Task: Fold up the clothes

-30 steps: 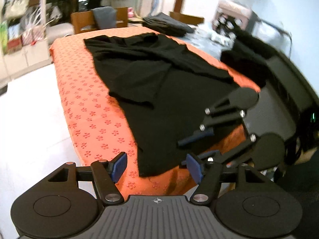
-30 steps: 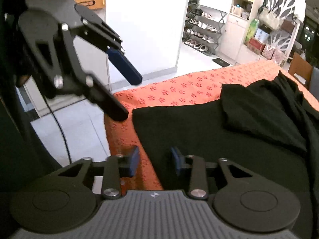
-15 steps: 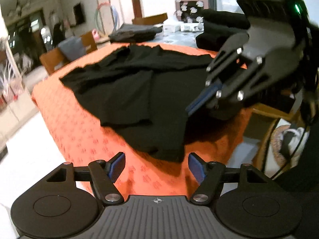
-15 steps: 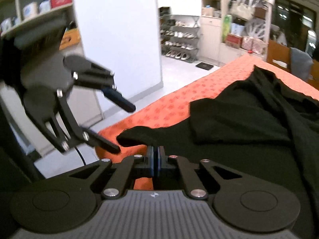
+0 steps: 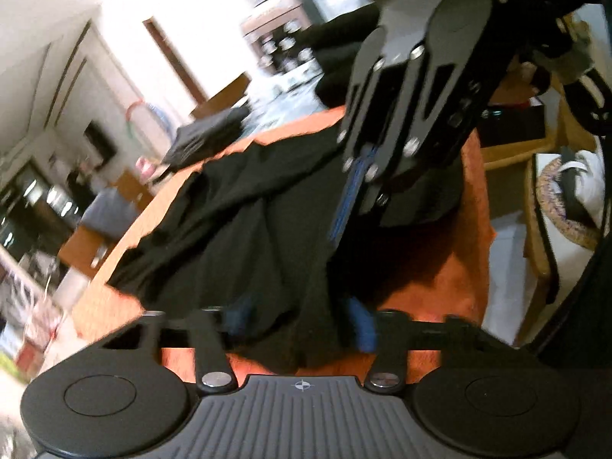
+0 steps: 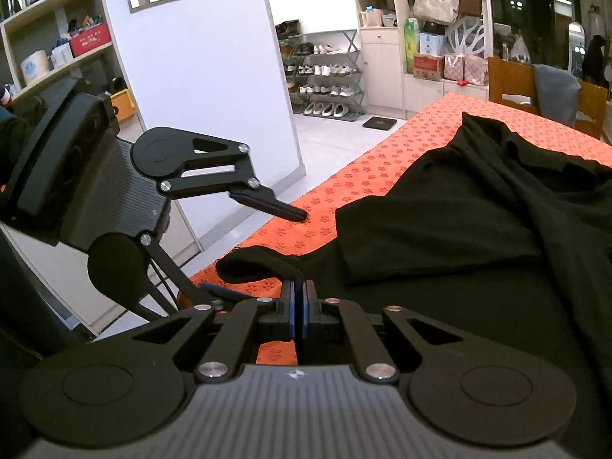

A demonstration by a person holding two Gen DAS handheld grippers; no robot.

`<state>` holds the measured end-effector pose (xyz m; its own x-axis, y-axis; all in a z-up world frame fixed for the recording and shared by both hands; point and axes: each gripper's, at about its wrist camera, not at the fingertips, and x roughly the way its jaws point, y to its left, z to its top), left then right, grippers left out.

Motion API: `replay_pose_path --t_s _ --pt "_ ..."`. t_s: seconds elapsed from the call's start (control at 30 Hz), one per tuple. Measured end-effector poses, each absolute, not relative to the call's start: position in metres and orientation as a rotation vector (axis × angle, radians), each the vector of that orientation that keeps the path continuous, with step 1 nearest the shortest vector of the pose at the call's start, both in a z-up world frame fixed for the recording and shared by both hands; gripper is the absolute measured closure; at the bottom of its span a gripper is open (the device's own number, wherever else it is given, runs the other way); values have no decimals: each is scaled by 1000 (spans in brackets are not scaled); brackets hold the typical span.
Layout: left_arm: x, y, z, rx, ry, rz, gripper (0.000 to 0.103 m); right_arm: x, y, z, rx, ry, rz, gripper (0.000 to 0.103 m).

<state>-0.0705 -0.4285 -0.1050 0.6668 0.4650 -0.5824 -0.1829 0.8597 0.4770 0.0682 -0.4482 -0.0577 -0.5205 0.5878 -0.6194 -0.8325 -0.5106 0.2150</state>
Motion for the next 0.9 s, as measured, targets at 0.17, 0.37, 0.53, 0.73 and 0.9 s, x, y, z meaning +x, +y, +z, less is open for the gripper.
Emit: replay_pose_path --t_s 0.17,0.37,0.53,0.73,0.9 --pt "-69 -424 -96 367 731 379 93 75 -462 -56 -581 591 2052 62" --pt "-67 -410 -75 267 689 420 93 101 -493 -69 -662 511 1929 36" --pt "-65 -399 -63 206 662 459 93 125 -510 -97 -833 460 1765 36" --pt "-65 -393 -57 170 642 496 93 158 -522 -113 -895 377 1545 34" --pt "-66 -393 -53 150 619 525 93 172 -519 -118 -943 297 1483 33"
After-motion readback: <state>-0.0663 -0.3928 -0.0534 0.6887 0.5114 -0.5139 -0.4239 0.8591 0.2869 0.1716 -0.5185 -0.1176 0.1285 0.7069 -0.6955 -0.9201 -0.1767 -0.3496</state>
